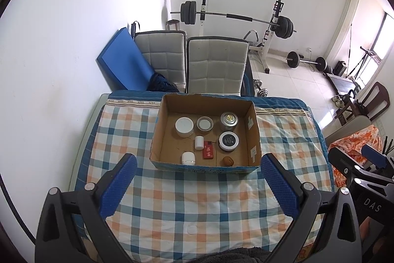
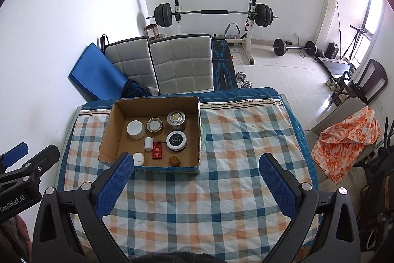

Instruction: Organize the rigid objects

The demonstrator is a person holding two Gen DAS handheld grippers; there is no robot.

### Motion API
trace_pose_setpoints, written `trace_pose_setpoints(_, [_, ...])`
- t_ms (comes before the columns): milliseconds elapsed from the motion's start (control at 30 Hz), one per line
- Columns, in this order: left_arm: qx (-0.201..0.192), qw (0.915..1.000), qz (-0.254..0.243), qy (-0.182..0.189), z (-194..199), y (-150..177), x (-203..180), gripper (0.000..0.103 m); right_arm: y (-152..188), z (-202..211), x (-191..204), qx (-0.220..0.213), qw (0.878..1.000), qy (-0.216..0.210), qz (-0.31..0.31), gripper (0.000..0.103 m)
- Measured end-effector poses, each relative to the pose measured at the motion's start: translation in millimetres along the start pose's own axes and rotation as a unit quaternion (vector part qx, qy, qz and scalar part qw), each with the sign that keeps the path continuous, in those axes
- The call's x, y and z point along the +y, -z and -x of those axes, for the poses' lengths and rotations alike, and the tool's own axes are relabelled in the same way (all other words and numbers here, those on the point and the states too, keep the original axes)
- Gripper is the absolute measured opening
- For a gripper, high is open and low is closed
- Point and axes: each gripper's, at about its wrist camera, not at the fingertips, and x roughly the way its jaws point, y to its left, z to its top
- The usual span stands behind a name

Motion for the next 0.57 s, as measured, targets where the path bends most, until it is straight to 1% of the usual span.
trace_pose_setpoints(400, [-0.002, 1.0000, 0.000, -0.003, 0.5, -0.2, -1.4, 0.103, -1.5, -4.0, 7.7, 0.003, 1.000, -0.005, 0.006, 0.103])
trace_pose_setpoints(567, [-0.007, 0.9999, -0.002, -0.009, -1.9, 4.6, 2.2, 0.103, -0.5, -5.9, 7.5, 0.007, 1.000, -0.009, 0.007, 0.103])
